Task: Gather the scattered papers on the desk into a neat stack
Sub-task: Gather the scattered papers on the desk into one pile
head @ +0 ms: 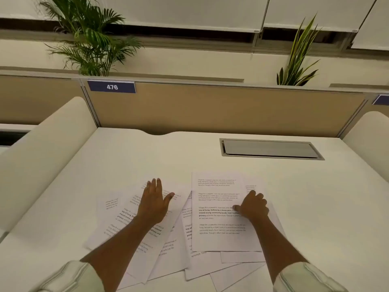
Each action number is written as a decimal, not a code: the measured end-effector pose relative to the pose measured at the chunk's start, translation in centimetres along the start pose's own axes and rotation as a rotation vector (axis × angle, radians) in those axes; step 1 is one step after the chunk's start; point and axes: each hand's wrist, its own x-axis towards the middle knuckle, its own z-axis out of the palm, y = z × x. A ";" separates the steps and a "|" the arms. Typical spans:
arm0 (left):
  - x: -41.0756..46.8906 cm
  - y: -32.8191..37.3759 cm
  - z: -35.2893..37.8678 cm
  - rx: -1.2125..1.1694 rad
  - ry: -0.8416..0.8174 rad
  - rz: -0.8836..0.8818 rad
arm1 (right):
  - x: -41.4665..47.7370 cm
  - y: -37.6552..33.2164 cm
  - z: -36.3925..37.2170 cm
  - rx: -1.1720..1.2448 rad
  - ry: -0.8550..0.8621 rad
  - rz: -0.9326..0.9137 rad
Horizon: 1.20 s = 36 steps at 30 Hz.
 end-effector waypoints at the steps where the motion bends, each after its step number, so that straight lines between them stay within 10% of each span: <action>1: 0.0 -0.2 0.1 -0.014 0.000 -0.019 | 0.0 0.0 0.0 0.006 -0.026 0.014; 17: -1.7 -7.8 -4.2 0.072 0.034 -0.633 | 0.4 -0.7 1.3 0.226 -0.074 -0.023; 26: -1.3 -7.5 -4.4 0.251 -0.014 -0.617 | 1.0 3.3 -0.2 0.502 0.067 -0.026; 36: -2.2 -7.2 -10.2 -0.570 0.031 -0.364 | -4.1 5.6 -5.1 1.029 0.066 -0.032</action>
